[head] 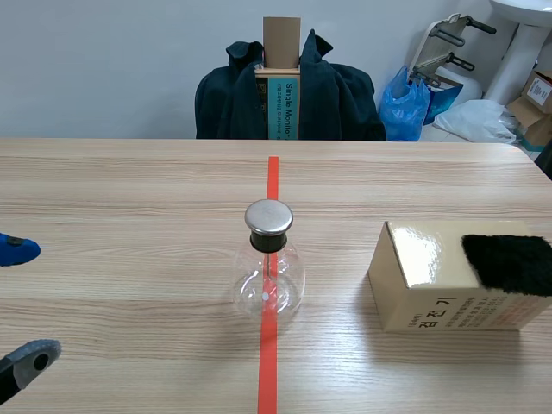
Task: Do the electroscope experiment.
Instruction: 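Rub the plate on the fur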
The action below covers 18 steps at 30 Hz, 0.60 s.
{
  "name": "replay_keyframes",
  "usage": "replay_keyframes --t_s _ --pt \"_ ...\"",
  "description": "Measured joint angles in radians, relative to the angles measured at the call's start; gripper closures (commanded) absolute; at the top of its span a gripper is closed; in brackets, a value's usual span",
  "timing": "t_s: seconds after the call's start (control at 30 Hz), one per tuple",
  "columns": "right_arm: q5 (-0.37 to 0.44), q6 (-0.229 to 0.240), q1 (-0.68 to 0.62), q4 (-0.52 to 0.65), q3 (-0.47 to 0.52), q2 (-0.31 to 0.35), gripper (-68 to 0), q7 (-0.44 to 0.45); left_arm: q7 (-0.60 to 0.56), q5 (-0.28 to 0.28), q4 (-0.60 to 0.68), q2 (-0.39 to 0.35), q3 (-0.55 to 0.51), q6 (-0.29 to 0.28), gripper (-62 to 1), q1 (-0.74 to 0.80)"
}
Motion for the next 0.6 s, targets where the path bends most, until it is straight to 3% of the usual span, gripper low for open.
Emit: replay_keyframes --t_s 0.2,0.6 --pt "-0.088 0.001 0.114 -0.188 -0.085 -0.013 -0.8 -0.004 0.000 0.000 0.000 0.000 0.000 0.000 -62.3 0.000" --pt "-0.311 0.002 0.283 -0.534 -0.220 -0.132 -0.8 0.054 0.000 0.000 0.016 0.000 0.000 -0.001 -62.3 0.010"
